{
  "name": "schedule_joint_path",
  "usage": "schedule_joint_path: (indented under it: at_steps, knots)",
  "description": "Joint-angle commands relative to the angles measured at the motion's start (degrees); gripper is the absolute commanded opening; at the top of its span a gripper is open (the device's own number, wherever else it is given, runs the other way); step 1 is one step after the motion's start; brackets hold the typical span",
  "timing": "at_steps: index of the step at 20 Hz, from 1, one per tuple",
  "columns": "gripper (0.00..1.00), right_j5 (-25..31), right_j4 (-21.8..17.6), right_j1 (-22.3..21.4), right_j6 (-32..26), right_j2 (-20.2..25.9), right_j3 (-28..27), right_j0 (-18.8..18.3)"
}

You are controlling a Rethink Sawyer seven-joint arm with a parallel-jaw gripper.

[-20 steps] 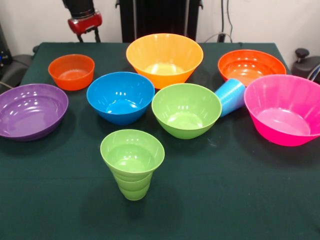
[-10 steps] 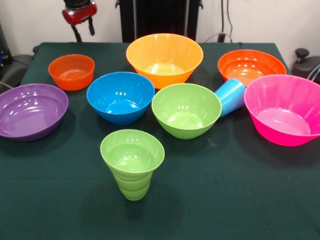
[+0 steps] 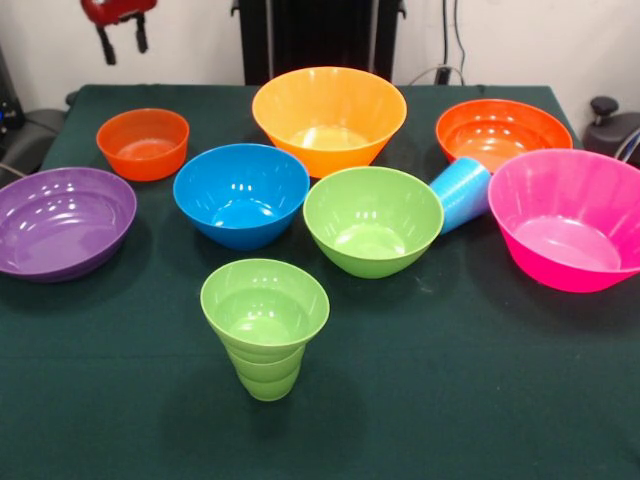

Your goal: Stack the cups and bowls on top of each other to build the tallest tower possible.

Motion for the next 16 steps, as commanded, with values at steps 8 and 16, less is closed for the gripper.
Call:
schedule_joint_path:
  at_steps: [8,16]
  knots:
    - [1.0,0.16,3.27,3.88,1.89,8.94,-4.2,0.02]
    - [1.0,-3.29,3.44,9.9,8.68,7.64,-8.7,8.33]
